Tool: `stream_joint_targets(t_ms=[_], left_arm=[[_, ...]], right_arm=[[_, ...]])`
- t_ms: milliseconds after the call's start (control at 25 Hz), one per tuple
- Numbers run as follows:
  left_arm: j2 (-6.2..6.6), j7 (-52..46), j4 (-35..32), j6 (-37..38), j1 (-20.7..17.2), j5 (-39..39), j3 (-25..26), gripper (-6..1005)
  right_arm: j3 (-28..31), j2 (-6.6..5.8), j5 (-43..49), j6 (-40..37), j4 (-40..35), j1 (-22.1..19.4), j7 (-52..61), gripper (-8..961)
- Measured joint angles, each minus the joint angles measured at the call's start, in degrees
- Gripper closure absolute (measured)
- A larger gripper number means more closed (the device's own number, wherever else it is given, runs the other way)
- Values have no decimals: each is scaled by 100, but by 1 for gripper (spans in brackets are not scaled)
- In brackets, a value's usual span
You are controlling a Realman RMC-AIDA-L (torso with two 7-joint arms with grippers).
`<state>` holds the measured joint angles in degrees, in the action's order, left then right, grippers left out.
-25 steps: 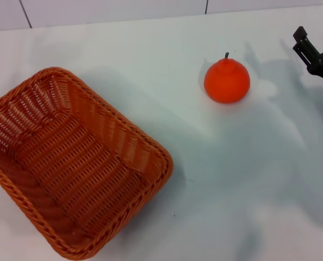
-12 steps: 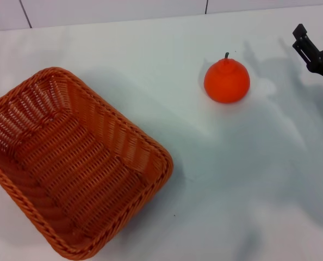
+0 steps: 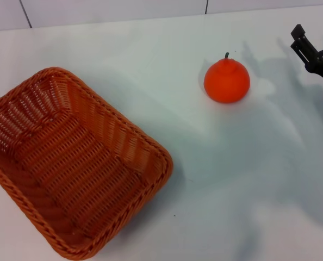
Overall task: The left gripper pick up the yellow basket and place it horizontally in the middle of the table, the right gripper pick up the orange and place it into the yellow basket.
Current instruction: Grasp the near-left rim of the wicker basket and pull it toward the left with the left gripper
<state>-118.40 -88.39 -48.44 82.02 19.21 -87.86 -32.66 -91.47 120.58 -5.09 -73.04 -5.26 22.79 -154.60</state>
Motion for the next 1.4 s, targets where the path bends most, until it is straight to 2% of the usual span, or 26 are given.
stream_joint_targets(t_ms=[240, 360, 400, 760, 1040, 1400], left_arm=[[306, -1404, -832, 619, 688, -1945, -266, 127], [382, -1713, -991, 712, 1004, -2809, -439, 127], [374, -1786, -1107, 700, 1118, -3193, -495, 127], [139, -1822, -1663, 197, 1426, -4699, -792, 128], [103, -1854, -1627, -75, 1532, -5502, -923, 128], [-22, -1923, -1636, -136, 1621, -6373, -1064, 128]], right_arm=[[-80, 1, 1, 1, -11, -24, 0, 29], [-89, 1, 1, 1, 1, -30, 2, 28], [-97, 1, 1, 1, 4, -35, 4, 28], [-190, 10, 0, 0, 8, -51, 9, 28], [-215, 10, -1, -5, 8, -65, 9, 28], [-231, 9, -1, -9, 11, -64, 9, 28]])
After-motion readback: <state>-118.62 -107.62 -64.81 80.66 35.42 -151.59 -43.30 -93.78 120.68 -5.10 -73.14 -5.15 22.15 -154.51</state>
